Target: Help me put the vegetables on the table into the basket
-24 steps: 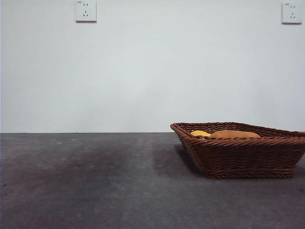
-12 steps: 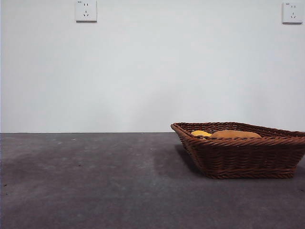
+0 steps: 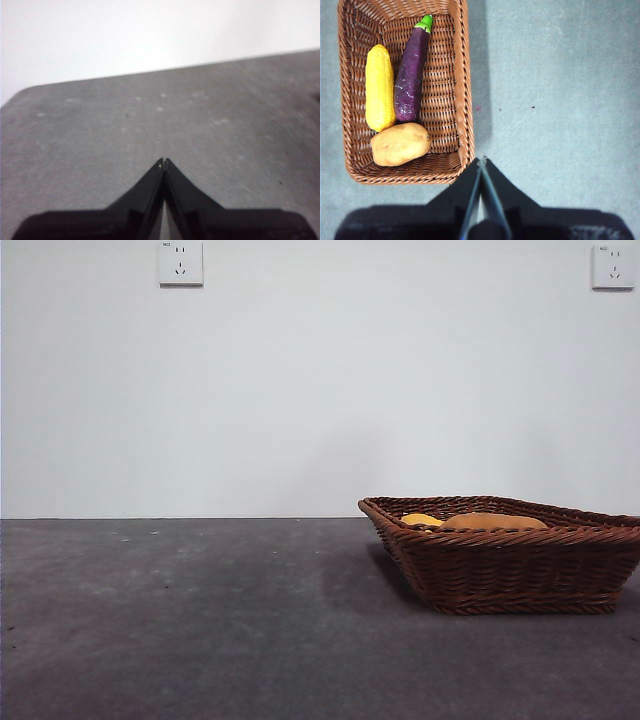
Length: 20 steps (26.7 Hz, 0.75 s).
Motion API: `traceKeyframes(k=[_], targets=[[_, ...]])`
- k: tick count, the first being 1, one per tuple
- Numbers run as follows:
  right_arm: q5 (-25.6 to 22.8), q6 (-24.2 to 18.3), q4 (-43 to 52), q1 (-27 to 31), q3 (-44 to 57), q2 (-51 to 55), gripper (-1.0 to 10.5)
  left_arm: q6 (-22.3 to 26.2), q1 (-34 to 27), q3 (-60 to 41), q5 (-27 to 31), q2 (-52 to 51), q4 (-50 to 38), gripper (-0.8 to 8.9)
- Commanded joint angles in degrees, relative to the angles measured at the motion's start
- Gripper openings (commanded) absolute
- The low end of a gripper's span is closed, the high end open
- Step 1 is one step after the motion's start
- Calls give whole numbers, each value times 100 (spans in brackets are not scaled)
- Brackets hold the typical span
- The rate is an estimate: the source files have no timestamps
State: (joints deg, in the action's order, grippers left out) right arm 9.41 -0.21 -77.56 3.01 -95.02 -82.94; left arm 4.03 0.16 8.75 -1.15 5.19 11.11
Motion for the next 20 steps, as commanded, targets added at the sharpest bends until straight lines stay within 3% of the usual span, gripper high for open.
traceKeyframes(k=[1,7,20], targets=[[-7,20,-129,2,44,-17,0,-144,-136,-214,-35,-216,-57,-3],[-7,22,-129,2,44,-17,0,-343,-190,-826,-33,-498,-820,-3],[-7,20,-129,2,44,-17,0,-400,-264,-831,-37,-404,-732,-3]])
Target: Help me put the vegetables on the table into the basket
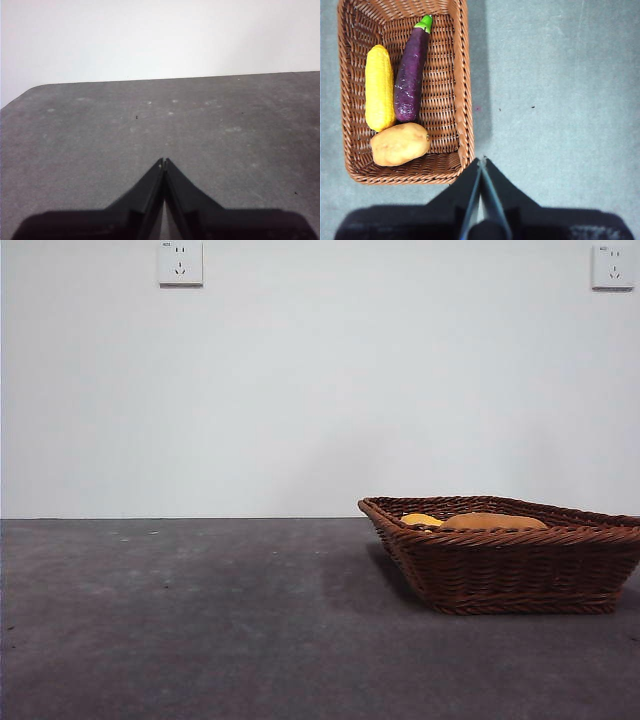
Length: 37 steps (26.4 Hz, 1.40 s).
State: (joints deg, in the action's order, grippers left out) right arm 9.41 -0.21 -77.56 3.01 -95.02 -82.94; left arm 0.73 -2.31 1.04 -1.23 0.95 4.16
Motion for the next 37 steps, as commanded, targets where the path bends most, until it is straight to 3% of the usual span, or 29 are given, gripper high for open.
traceKeyframes(k=[1,9,11,13,15,19,22,28,33,37], targets=[[-7,22,-129,2,44,-17,0,-68,-17,-59,-28,35,-35,-3],[-50,17,164,13,79,-26,1,-70,-17,-59,-28,282,-35,-3],[-485,17,761,13,229,330,0,-68,-17,-59,-28,350,-33,-3],[-599,17,1969,-168,852,1130,0,-70,-17,-59,-28,389,-33,-3],[-597,20,3766,-267,1939,2159,0,-70,-17,-59,-28,420,-35,-3],[-841,-2,8050,-219,5007,4507,0,-70,-17,-59,-28,535,-35,-3],[-1215,-2,9781,-219,7211,6365,0,-68,-17,-59,-28,638,-35,-3],[-1263,2,9608,-219,8682,7659,0,-68,-17,-59,-28,817,-35,-3],[-1244,315,8795,-219,9084,8096,0,-68,-17,-59,-28,953,-35,-3],[-1248,319,8258,-219,9241,8249,0,-70,-17,-59,-28,1088,-35,-3]])
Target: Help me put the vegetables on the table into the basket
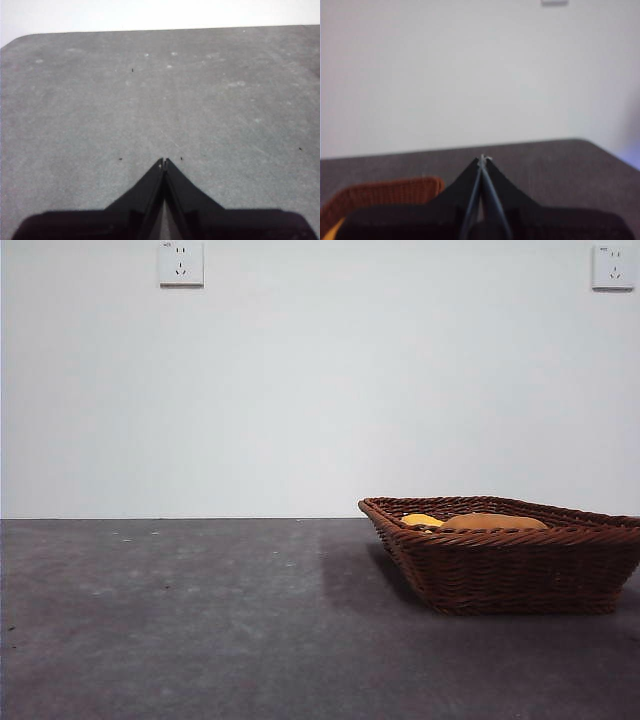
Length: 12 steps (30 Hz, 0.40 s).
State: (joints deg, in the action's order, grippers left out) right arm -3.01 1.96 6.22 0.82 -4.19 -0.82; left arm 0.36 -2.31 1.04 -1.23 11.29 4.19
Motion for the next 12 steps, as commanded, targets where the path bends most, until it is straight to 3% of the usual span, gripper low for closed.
traceKeyframes(k=[1,8,12], targets=[[-4,103,-157,0,208,37,1,-33,-17,-59,-28,87,-37,-3],[-7,94,-1152,0,339,37,1,-33,-17,-59,-28,291,-39,-3],[-50,-114,-1674,0,339,37,0,-33,-17,-57,-28,422,-39,-3]])
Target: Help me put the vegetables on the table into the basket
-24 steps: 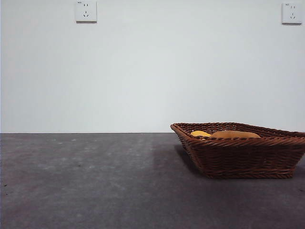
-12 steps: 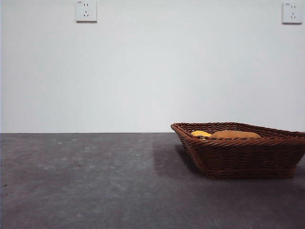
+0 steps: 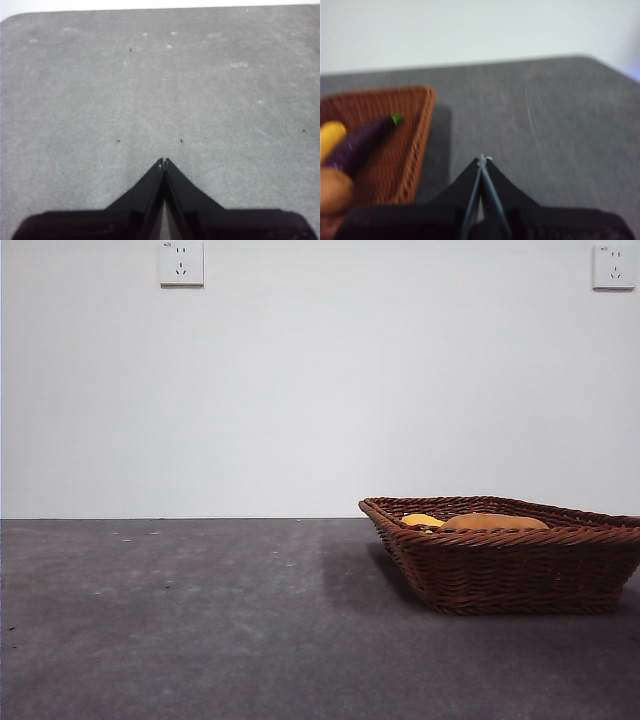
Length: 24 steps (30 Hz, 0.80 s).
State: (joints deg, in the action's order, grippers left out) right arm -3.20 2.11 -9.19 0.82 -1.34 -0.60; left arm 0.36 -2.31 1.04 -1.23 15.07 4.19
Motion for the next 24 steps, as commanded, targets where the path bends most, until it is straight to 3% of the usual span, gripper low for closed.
traceKeyframes(k=[1,24], targets=[[-26,-164,-133,0,55,15,0,-33,-17,-57,-28,72,-39,-3],[-24,-234,-131,0,55,9,0,-33,-17,-57,-28,461,-83,-3]])
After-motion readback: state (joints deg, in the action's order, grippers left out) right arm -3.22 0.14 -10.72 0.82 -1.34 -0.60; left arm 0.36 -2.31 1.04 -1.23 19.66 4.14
